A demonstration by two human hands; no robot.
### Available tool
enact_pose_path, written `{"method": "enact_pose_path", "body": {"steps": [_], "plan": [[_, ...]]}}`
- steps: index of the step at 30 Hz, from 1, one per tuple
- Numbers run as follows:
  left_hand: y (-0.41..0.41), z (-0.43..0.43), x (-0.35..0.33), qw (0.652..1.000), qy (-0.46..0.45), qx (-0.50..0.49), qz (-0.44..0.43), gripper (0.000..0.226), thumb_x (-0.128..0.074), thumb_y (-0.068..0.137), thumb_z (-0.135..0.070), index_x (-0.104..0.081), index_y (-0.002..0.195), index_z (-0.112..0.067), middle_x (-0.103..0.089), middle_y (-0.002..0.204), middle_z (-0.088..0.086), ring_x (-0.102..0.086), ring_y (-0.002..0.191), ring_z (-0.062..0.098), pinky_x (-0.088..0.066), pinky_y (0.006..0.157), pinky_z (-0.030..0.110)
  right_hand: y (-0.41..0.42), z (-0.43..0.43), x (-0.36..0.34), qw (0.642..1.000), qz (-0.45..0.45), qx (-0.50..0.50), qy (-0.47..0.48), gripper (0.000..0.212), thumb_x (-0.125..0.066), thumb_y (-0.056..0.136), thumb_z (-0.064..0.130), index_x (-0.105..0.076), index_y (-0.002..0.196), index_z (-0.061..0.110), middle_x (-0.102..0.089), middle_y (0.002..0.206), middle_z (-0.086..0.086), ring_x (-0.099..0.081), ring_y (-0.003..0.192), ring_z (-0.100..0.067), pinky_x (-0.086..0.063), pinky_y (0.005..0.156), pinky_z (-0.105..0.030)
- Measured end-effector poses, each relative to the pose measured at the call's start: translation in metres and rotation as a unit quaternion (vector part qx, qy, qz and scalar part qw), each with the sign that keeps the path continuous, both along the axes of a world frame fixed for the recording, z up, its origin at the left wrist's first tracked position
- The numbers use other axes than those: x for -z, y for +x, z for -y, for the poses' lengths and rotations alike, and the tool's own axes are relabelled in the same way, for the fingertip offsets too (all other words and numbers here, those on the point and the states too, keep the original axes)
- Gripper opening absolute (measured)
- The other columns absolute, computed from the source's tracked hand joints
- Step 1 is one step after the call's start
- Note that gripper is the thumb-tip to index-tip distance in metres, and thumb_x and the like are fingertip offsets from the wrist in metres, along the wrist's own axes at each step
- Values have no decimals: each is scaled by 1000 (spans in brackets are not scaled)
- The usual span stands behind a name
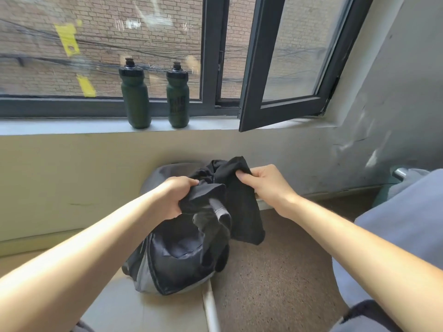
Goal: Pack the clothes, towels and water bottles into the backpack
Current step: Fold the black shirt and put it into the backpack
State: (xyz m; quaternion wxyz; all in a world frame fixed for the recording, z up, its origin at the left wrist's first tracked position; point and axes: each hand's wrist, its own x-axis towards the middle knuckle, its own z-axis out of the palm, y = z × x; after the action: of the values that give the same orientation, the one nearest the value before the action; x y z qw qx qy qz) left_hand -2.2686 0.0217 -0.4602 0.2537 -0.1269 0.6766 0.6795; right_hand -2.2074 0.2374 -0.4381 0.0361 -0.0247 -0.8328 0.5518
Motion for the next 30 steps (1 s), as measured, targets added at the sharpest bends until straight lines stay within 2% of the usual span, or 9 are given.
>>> {"method": "enact_pose_path", "body": {"steps": [6,11,14,18,22,25,27,29,30], "plan": [[15,-12,-10,996,85,-20,8,29,-42,110,-13,-67,99,-5,-78,73,8,-74,56,18,-61,53,30,14,17,0,989,39,-132,62,19,-69,95,23,-76,112,21,-78,104,5,-74,98,-13,-59,94,-38],[28,-20,-23,994,108,-24,-10,25,-47,108,-11,-67,112,3,-79,84,12,-75,63,17,-59,52,29,15,32,-2,979,30,-93,182,69,-84,66,63,-51,117,30,-64,111,15,-65,101,-5,-58,91,-36],[39,-27,-29,995,45,29,-79,19,-56,106,-15,-70,112,-5,-70,88,6,-68,79,9,-54,48,24,12,39,-1,980,-5,-56,188,81,-88,59,64,-45,119,29,-60,109,16,-63,98,-5,-59,86,-30],[40,-20,-34,985,13,148,-92,46,-64,97,-45,-68,124,-8,-78,108,17,-78,95,30,-62,84,38,6,36,1,975,-35,-63,212,56,-88,73,37,-60,120,27,-69,111,12,-65,103,-9,-56,95,-36],[36,-7,-37,962,-33,238,-131,63,-57,94,-58,-68,121,-2,-78,107,19,-77,100,30,-59,88,35,4,17,1,989,-14,-109,101,28,-80,87,15,-72,114,16,-77,105,-2,-71,100,-18,-56,93,-33],[30,1,-41,961,0,147,-232,36,-55,102,-35,-74,107,-5,-80,93,18,-78,82,31,-59,76,35,4,3,-4,995,11,-93,-15,26,-70,93,3,-71,118,12,-77,110,-6,-72,101,-13,-57,90,-25],[21,10,-38,950,13,52,-307,23,-60,99,-21,-77,93,-7,-78,78,11,-71,65,25,-52,65,31,5,-5,-10,989,57,-86,-109,24,-64,97,5,-69,121,10,-76,114,-7,-73,106,-19,-57,94,-35],[10,20,-31,933,6,-2,-360,10,-72,93,-24,-77,93,-15,-76,78,2,-68,70,19,-52,65,29,6,-12,-17,978,95,-87,-167,25,-61,100,12,-67,125,11,-75,119,-6,-72,110,-24,-56,98,-43],[7,23,-25,931,-1,15,-365,22,-79,85,-36,-76,102,-22,-78,89,-1,-71,82,17,-56,73,31,8,-15,-20,972,102,-94,-187,27,-60,101,15,-65,127,11,-73,122,-7,-71,112,-25,-54,100,-45]]}}
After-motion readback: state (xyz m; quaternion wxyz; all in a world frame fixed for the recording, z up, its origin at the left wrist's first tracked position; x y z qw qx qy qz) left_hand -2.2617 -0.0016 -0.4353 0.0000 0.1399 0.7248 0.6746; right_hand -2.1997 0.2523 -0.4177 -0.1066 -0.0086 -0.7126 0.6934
